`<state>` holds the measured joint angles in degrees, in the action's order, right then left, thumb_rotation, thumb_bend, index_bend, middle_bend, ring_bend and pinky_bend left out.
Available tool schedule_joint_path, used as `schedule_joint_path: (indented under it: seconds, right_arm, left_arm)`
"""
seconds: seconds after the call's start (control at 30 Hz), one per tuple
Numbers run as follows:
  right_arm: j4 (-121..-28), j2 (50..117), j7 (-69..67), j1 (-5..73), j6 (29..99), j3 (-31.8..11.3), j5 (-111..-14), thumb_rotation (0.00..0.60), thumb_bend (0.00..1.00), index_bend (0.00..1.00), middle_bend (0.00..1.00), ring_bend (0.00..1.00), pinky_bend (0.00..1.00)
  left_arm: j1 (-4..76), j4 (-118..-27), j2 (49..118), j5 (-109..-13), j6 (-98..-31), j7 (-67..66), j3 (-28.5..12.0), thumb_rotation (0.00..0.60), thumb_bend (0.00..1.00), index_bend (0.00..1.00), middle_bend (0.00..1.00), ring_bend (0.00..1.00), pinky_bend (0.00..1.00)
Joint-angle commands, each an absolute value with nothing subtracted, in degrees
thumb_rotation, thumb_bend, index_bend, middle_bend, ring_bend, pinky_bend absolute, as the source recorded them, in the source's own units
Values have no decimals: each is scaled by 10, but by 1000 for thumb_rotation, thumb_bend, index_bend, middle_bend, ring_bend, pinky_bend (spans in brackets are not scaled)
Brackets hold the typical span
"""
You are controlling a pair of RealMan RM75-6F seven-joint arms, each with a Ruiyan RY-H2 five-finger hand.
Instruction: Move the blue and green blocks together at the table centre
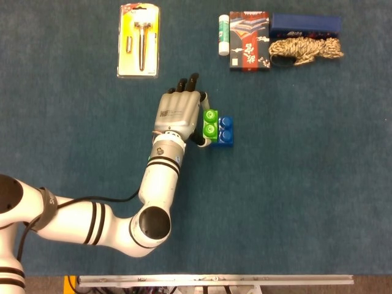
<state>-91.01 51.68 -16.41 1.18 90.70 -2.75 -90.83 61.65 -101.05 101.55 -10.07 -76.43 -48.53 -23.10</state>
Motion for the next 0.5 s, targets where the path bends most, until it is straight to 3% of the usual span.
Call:
schedule_joint_path:
  seconds: [0.03,0.5]
  right_arm:
    - [-910,517,-163,12,907,-27,-908,600,40,276,149,0,26]
    - [-908,517,-166,11,910,-27,-910,600,40,276,149,0,26]
  left_arm:
    - [616,-1011,1016,-101,-763,-485,-231,600,133,529,13,0,151]
    - [617,-1002,1026,-98,-754,-487,-230,600,133,529,13,0,151]
